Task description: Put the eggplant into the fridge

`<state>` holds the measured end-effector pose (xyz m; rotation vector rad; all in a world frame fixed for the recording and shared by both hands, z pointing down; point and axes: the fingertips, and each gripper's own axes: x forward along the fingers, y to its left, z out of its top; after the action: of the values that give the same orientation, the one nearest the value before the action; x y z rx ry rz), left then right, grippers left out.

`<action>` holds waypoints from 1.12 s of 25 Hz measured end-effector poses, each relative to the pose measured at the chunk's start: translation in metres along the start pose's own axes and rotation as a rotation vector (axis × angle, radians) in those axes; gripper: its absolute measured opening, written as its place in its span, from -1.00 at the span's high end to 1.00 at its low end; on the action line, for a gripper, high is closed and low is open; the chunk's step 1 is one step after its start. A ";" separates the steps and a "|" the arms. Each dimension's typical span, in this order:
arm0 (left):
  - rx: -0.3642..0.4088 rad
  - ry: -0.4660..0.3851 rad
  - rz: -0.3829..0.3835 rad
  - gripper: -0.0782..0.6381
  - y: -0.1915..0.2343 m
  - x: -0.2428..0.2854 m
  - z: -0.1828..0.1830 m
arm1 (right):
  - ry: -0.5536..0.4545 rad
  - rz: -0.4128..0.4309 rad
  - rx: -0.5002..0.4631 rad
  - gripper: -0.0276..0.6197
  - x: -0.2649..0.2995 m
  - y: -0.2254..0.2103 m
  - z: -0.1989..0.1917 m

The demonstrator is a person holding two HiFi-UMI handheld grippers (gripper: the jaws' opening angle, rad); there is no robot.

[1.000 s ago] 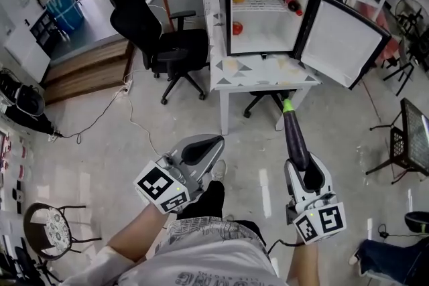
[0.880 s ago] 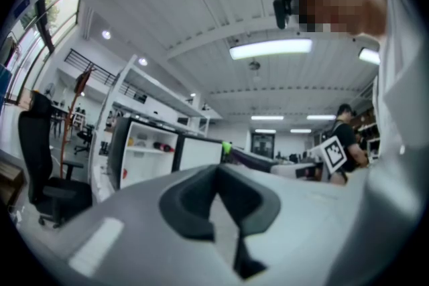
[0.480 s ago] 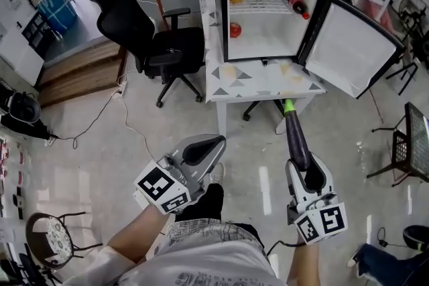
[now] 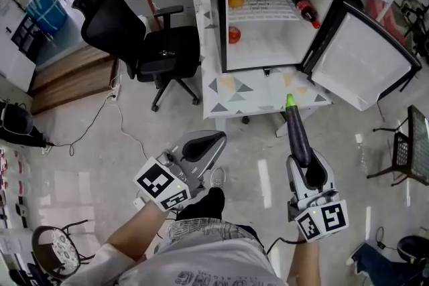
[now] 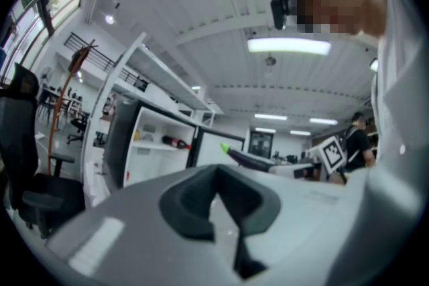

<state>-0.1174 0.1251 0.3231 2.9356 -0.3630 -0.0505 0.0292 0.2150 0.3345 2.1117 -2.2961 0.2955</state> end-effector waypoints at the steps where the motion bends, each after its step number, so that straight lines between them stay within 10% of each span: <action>1: -0.004 0.001 -0.004 0.76 0.010 0.004 0.002 | 0.003 -0.003 0.000 0.32 0.010 -0.002 0.002; 28: 0.027 0.011 -0.072 0.76 0.172 0.088 0.044 | 0.007 -0.081 -0.032 0.32 0.192 -0.061 0.051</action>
<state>-0.0757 -0.0682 0.3104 2.9732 -0.2580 -0.0389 0.0777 0.0142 0.3183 2.1776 -2.1896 0.2628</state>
